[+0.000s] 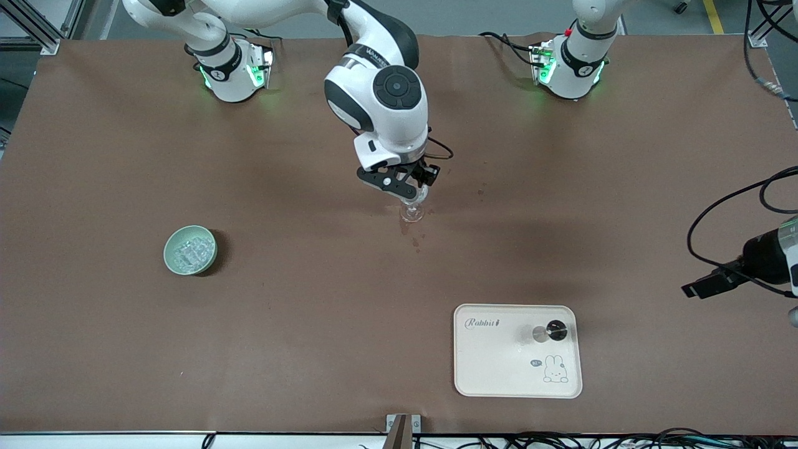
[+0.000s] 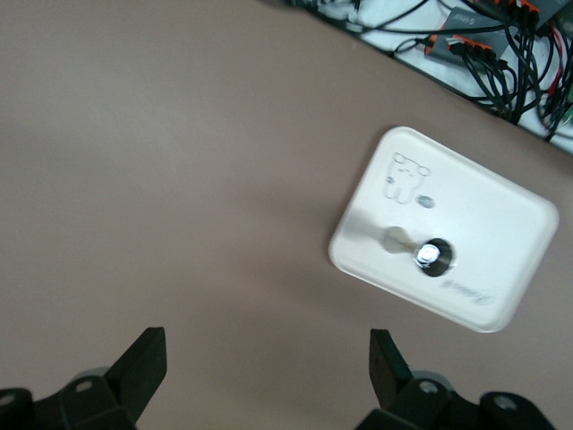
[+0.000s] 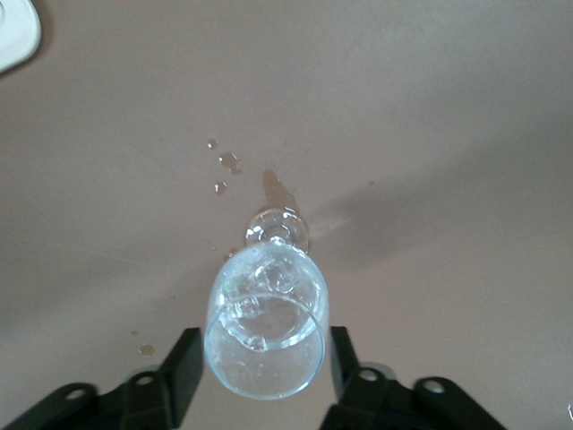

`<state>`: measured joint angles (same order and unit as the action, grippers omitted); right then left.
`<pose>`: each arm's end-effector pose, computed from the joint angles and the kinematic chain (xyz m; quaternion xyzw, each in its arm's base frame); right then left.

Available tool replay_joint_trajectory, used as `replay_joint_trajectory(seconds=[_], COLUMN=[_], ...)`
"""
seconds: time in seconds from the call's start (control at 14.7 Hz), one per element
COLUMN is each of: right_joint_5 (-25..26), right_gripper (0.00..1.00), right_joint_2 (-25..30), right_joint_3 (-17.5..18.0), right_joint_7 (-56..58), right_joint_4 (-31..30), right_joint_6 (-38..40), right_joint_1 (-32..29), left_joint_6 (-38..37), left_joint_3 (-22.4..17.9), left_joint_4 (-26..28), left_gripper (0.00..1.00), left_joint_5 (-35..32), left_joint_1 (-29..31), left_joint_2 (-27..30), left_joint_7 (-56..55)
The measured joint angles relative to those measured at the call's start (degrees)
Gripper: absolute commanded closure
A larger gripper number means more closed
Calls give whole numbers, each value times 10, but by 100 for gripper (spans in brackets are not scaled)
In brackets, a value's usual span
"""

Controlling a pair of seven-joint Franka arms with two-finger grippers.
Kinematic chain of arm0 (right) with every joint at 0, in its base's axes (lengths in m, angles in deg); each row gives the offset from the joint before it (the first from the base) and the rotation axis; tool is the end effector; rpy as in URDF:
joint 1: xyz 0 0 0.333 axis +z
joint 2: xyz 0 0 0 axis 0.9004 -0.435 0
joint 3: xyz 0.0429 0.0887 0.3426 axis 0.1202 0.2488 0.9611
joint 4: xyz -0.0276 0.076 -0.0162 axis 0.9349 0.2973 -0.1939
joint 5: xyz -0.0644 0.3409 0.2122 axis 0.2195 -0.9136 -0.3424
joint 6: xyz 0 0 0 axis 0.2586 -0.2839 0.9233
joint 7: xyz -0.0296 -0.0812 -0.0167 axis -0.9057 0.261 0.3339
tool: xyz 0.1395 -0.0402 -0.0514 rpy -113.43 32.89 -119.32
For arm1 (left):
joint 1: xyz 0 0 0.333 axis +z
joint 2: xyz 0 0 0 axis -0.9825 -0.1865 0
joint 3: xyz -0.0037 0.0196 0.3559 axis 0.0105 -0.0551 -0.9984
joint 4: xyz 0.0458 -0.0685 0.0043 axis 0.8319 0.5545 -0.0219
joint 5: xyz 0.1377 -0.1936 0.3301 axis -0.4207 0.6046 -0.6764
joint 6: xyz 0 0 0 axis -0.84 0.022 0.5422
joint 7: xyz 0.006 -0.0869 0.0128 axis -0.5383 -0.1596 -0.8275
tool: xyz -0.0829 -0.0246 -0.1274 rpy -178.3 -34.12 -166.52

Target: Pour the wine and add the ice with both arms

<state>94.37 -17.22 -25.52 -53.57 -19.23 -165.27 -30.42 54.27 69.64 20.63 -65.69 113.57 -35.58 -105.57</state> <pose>0.4984 0.5592 0.3839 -0.9746 0.2197 0.0395 0.0186 0.7360 0.0280 0.5077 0.9841 0.1666 0.0454 0.0427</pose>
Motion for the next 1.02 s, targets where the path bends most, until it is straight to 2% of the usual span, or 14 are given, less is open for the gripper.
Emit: replay_joint_trajectory(seconds=[0.2,0.48,0.82,0.96,1.02], right_joint_5=[26,48,51,51,51], right_gripper=[0,0,0,0,0], right_joint_2=[26,103,193,218,227], right_joint_3=[-1,-1,-3,-9,-23], right_joint_7=[1,34,211,288,324], right_joint_4=[19,26,27,26,26], right_joint_6=[29,85,211,234,238], right_joint_1=[-23,-79,-197,-251,-269], left_joint_6=[-7,-8,-33,-42,-43], left_joint_3=[2,3,7,16,20], left_joint_4=[1,1,2,2,2], left_gripper=[0,0,0,0,0], left_joint_5=[-28,-31,-31,-31,-31], left_joint_1=[-1,-1,0,-1,-1], left_joint_2=[36,58,89,96,101], left_joint_7=[94,136,152,152,152])
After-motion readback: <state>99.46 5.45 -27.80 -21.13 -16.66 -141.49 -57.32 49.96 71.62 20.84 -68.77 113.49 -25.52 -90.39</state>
